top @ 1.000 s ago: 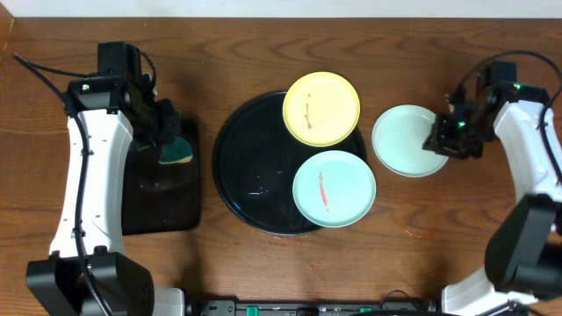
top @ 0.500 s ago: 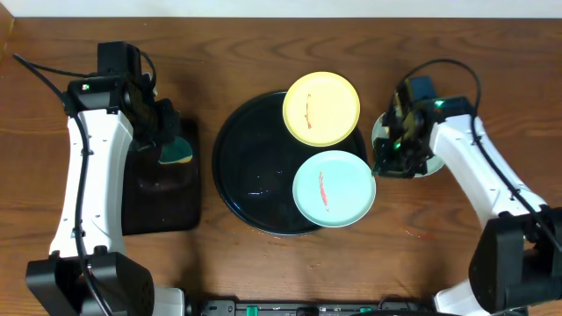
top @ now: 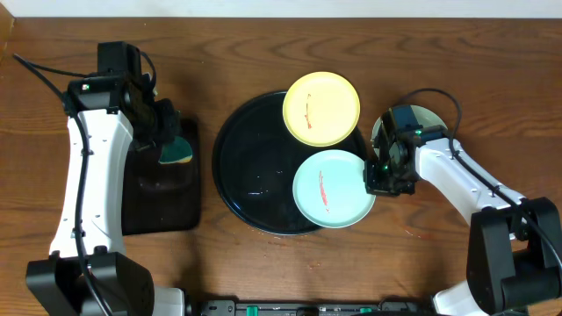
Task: Clean dirty plates on tray and stack at the side
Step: 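Reach the right gripper to the rim of the other pale green plate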
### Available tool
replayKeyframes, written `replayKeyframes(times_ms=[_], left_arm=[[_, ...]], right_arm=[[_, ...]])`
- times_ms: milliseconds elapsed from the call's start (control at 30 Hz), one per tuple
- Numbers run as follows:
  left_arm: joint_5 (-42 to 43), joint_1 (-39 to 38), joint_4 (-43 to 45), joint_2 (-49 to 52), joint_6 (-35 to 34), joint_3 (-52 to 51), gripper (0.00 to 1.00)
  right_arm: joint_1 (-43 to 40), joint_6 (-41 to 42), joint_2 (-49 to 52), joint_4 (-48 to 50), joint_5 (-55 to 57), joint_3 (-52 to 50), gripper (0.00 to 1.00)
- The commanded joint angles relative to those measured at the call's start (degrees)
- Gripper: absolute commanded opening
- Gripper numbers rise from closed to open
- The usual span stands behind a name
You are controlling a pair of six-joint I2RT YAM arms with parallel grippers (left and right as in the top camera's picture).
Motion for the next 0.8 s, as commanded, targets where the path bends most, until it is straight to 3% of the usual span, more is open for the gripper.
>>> replayKeyframes(times_ms=[0,367,533,767], left_arm=[[0.5,-0.1,0.1,-0.1,0.5,-0.1,0.07],[0.5,-0.1,0.0,-0.1,0.5,-0.1,0.07],[0.5,-0.1,0.1,-0.1,0.5,-0.1,0.07],[0.5,-0.1,0.1,-0.1,0.5,-0.1,0.07]], right_arm=[[0.6,0.5,0.4,0.2,0.2,-0.2,0.01],[6.1,-1.2,0.2,1.9,-3.0,5.8,0.01],[12.0,6.5,1.0,11.2,-2.9,6.5,0.01],[16.9,12.7,4.7,13.2,-0.8,6.5,0.01]])
